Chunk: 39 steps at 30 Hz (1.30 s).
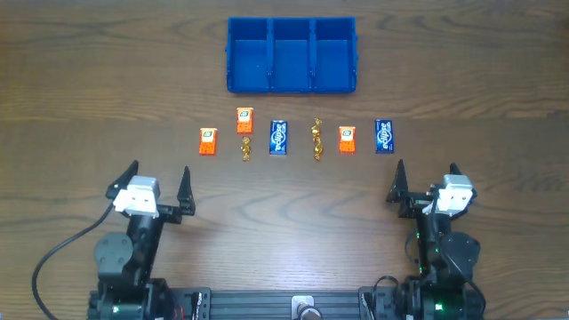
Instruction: Sort Candies Into Trays
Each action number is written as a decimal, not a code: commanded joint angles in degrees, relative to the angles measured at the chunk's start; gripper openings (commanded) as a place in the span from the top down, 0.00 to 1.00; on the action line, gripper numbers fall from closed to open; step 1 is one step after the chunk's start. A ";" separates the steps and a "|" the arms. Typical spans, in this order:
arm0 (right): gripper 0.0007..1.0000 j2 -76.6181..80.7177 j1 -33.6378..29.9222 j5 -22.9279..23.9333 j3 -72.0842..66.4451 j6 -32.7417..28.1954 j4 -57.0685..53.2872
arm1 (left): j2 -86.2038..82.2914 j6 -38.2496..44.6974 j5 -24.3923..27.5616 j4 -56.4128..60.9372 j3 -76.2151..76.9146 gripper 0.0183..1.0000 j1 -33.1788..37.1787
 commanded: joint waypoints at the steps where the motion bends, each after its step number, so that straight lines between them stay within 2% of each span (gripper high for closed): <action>1: 0.00 -0.50 -0.50 -0.46 -0.02 -0.90 -0.57 | 8.37 -2.36 1.46 -2.32 5.33 0.00 -2.95; 5: 0.00 -0.50 -0.50 -0.46 -0.02 -0.90 -0.57 | 21.84 -2.34 1.44 -5.97 16.83 0.00 -4.66; 13: 0.00 -0.50 -0.50 -0.46 -0.02 -0.90 -0.57 | 49.72 -2.36 -0.61 -20.35 40.79 0.00 -6.95; 19: 0.00 -0.50 -0.50 -0.46 -0.02 -0.90 -0.57 | 70.95 -5.35 -0.52 -27.21 54.03 0.00 -7.80; 27: 0.00 -0.50 -0.50 -0.46 -0.02 -0.90 -0.57 | 89.81 -9.49 -0.59 -30.84 59.63 0.00 -8.61; 33: 0.00 -0.50 -0.50 -0.46 -0.02 -0.90 -0.57 | 96.89 -9.84 -0.57 -32.96 59.63 0.02 -8.70; 39: 0.00 -0.50 -0.50 -0.46 -0.02 -0.87 -0.57 | 100.30 -9.81 -2.86 -32.26 59.63 0.03 -8.90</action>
